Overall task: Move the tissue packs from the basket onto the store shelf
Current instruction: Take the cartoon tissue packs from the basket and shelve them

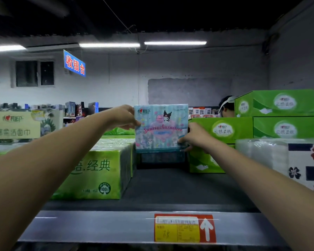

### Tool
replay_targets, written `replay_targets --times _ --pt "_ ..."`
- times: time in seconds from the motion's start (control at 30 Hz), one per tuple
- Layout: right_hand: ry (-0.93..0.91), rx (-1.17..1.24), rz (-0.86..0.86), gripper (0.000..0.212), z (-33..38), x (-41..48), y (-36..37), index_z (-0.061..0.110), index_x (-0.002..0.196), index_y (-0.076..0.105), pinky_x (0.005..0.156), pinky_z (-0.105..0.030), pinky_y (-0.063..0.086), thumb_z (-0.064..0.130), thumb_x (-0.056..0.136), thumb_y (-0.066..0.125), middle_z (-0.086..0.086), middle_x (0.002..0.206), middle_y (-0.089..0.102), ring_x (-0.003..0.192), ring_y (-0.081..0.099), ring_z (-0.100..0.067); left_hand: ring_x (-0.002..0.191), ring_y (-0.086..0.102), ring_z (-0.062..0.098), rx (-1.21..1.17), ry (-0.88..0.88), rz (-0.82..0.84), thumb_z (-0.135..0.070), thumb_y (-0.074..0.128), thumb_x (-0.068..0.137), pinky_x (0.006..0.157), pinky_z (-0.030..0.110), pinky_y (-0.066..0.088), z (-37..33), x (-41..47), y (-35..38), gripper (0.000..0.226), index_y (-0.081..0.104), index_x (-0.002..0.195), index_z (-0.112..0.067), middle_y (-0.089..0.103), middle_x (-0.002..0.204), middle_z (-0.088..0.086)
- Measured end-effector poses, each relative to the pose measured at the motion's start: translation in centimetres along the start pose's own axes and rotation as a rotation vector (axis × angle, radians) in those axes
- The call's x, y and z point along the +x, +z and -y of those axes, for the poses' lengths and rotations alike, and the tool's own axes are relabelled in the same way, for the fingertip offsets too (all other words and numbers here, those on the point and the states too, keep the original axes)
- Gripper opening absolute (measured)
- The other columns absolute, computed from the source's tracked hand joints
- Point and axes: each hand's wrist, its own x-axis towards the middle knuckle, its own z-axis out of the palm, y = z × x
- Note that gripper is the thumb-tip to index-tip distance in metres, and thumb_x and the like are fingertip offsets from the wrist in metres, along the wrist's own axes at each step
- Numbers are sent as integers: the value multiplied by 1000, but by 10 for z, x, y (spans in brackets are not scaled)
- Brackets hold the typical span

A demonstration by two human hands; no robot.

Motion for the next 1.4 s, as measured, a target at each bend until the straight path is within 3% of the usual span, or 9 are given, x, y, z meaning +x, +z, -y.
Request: replay_targets --times 0.17,0.27,0.5,0.77,0.9,1.0,1.13,1.23,1.4 --pt "8 -147 -53 34 -9 7 8 7 105 62 55 -37 60 -5 74 71 -14 104 67 74 65 -24 102 54 25 100 20 -33 5 61 84 88 35 38 1 15 14 31 57 114 0 60 105 10" --pt "9 -193 -109 31 -17 10 15 8 102 62 64 -46 60 -3 74 70 -14 102 66 79 69 -31 103 56 25 81 20 -42 5 61 83 90 35 38 12 23 18 31 58 114 5 64 111 15" --pt "-15 -389 -151 26 -23 21 22 12 83 43 76 -44 57 6 81 68 1 76 47 87 65 -30 109 60 32 110 14 -46 -1 71 78 102 46 43 35 39 19 35 62 111 3 68 112 17" --pt "-17 -539 -162 46 -31 23 27 0 122 41 77 -38 53 11 85 64 -15 111 60 98 61 -31 103 60 30 94 -21 -60 -3 74 77 87 36 44 39 39 25 47 51 118 -2 65 107 13" --pt "-31 -563 -135 83 -33 21 31 1 147 7 69 -35 50 6 84 62 -14 104 61 90 61 -28 95 59 27 158 1 -18 -4 74 78 85 36 42 41 37 28 68 36 134 -9 66 105 13" --pt "-47 -607 -109 104 -36 19 33 5 144 -23 65 -36 51 5 84 62 -12 94 59 72 55 -20 97 63 32 227 -2 56 -1 72 79 89 39 45 45 40 30 65 36 131 -13 68 103 16" --pt "-108 -607 -146 115 -40 21 34 17 140 -35 62 -38 53 -1 81 61 -21 124 53 71 58 -22 102 62 32 226 -10 77 2 69 80 96 41 43 44 42 30 61 38 130 -14 68 109 19" --pt "-148 -600 -126 113 -40 20 34 18 141 -33 72 -40 54 -3 81 60 -22 147 29 84 60 -26 107 59 29 222 -43 119 2 66 83 100 40 39 43 42 29 61 40 134 -19 66 113 15" --pt "-131 -604 -133 109 -42 19 36 15 145 -25 82 -42 53 -1 81 62 -17 155 12 104 58 -29 124 50 31 235 -73 171 -8 67 85 107 42 32 44 36 23 71 33 145 -28 58 132 14"
